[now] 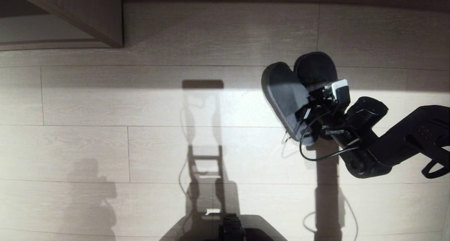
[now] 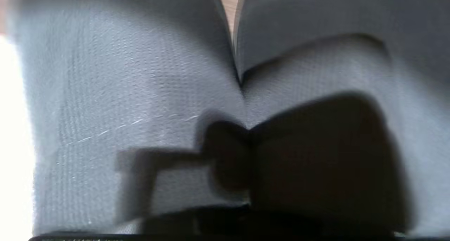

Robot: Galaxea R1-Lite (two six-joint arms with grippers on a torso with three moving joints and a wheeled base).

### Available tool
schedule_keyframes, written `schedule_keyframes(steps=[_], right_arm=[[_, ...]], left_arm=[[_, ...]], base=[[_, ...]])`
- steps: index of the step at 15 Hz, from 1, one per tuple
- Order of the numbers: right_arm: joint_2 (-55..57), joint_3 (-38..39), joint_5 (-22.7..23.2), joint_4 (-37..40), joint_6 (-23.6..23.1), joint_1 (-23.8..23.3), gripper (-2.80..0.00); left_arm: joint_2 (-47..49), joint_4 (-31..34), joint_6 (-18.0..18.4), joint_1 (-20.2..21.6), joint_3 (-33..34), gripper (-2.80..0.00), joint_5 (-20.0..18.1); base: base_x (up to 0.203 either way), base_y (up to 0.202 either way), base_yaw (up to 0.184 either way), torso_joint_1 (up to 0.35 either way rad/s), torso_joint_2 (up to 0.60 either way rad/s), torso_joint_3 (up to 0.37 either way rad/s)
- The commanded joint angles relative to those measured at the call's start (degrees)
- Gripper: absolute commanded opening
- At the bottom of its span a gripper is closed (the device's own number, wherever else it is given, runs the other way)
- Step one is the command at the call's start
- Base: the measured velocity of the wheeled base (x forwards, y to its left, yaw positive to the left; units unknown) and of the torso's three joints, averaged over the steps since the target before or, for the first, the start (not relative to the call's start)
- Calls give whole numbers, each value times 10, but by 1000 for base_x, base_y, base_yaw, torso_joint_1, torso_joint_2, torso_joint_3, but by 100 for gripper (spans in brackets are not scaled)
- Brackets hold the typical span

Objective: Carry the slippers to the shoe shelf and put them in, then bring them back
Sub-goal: Pick up the slippers on the floor, then place the slippers into the shoe cabinet

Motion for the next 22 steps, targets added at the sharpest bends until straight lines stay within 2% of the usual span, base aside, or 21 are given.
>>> schedule_keyframes(steps=[1,7,9,14,17,22], right_arm=[[2,-3,1,-5,0,0,-280],[-51,36,-2,7,0,-6,-280],[-133,78,-6,44,2,-10,-280],[-453,186,-58,248,7,-16,-280],[-602,225,-75,372,9,-17,-280],[-781,280,-96,533,7,-37,-280]], left_arm=[[0,0,0,0,1,-280,0],[0,0,0,0,1,-280,0],[0,0,0,0,1,-280,0],[0,0,0,0,1,-280,0],[0,0,0,0,1,-280,0],[0,0,0,0,1,-280,0]], base=[[0,0,0,0,0,0],[0,0,0,0,0,0],[0,0,0,0,0,0],[0,0,0,0,0,0],[0,0,0,0,0,0],[0,0,0,0,0,0]])
